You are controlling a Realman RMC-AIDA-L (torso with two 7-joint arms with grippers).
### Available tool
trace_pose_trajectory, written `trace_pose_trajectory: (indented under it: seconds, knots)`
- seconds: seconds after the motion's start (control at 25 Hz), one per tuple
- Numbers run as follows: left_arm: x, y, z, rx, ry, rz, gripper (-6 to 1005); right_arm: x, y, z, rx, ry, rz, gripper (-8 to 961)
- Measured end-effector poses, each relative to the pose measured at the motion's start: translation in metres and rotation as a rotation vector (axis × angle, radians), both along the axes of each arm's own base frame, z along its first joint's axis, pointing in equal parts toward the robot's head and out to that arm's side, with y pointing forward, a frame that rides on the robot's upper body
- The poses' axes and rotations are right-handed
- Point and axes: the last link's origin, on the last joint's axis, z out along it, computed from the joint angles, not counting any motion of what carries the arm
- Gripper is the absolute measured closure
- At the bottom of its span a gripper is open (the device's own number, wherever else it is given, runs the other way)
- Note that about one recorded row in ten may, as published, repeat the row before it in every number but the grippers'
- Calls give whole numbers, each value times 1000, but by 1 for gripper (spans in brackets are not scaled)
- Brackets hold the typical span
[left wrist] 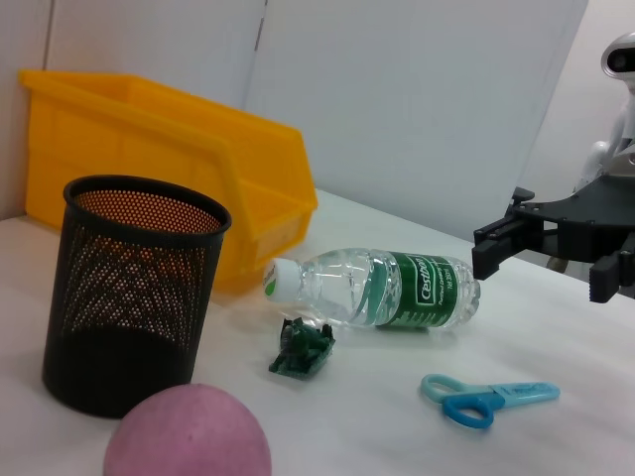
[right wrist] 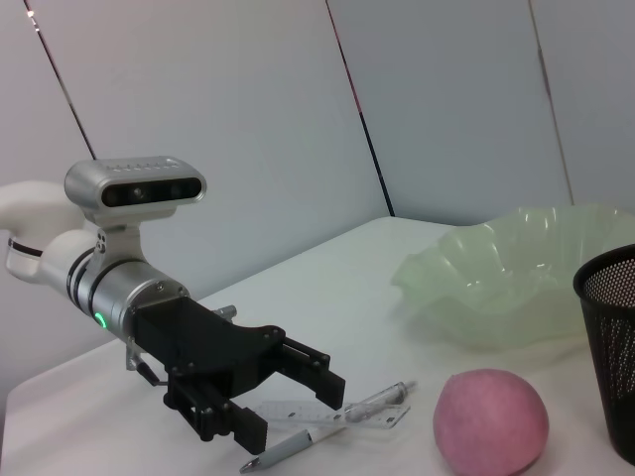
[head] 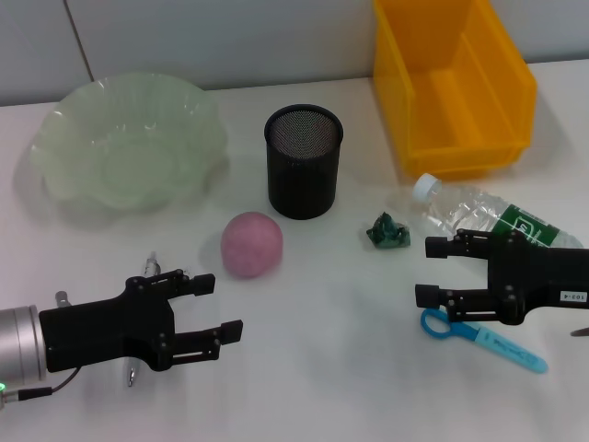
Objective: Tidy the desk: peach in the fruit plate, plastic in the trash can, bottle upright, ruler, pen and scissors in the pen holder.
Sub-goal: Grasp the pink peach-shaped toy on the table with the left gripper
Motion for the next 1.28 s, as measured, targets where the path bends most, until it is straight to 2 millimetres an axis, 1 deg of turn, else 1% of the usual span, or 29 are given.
trace_pose_trajectory:
  seconds: [0.28,0.64,0.8,0.88,0.92,1.0,1.12,1.28]
  knots:
    - [1,0,-1,-3,-1,-2,194,2,-3,0,-2,-1,-8,156]
    - [6,0,4,-8,-32,-13,196,3,-3,0,0,2,-11,157]
    - [7,10,11,116,-76,-19,196,3,-3,0,-1,0,-11,157]
    - [7,10,11,116,-76,-19,197,3,-3,0,-1,-1,-12,157]
    - [12,25,11,205,-113,0,197,3,-4,0,-2,-1,-14,157]
    - [13,30,8,221,-108,9,198,5,-5,0,-8,-4,-23,157]
    - [19,42,-4,214,-68,3,198,8,-8,1,-11,-7,-37,157]
    - [27,52,-21,194,4,-27,199,10,-9,2,-5,-8,-44,158]
